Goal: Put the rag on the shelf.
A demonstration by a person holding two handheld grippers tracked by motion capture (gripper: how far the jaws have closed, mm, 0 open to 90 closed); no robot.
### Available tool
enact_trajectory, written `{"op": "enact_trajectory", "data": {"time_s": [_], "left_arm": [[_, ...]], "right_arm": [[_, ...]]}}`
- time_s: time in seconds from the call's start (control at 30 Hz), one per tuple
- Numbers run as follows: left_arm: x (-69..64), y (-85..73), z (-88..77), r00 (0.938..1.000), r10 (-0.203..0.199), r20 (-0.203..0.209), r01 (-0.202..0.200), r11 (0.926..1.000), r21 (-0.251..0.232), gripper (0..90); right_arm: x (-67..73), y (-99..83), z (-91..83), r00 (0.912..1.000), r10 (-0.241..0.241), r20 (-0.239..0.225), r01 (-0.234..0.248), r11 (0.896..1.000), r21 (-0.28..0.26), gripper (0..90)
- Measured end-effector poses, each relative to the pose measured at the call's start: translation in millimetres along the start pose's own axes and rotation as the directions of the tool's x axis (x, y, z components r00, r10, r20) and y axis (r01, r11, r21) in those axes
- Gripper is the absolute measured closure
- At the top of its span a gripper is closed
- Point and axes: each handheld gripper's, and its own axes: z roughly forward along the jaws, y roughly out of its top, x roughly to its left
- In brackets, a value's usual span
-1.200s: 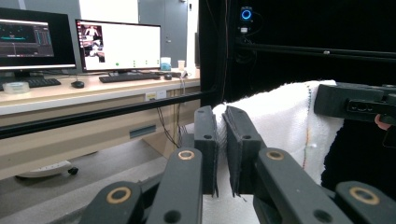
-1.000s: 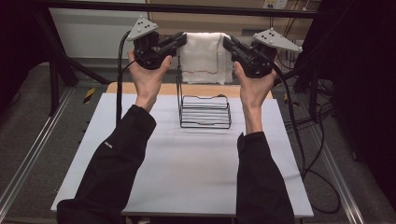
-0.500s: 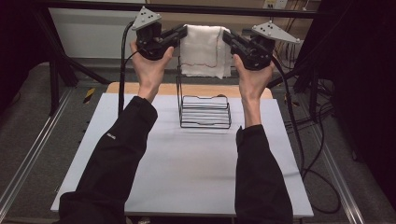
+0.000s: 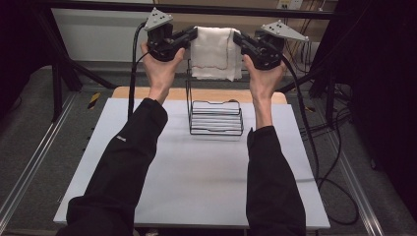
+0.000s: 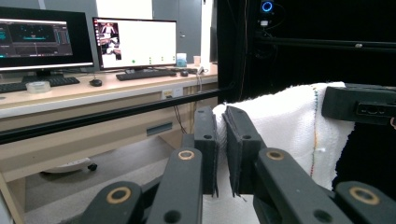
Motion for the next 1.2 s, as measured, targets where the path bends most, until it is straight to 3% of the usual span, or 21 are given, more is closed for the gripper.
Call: {"op": "enact_trajectory", "data": {"time_s": [0.47,1.2], "left_arm": [[5.8,-17.7,6.6,1.0,0.008,-0.003,-0.008,0.9993,0.035,83.3],[-5.9,-47.1,2.3,0.9988,0.031,0.037,-0.034,0.9965,0.077,83.3]], "right_arm": [[-5.6,-14.9,12.3,1.0,0.0,0.003,0.0,0.999,0.05,82.8],[-8.8,-47.0,-1.4,0.9999,0.014,0.002,-0.014,0.995,0.096,82.8]]}}
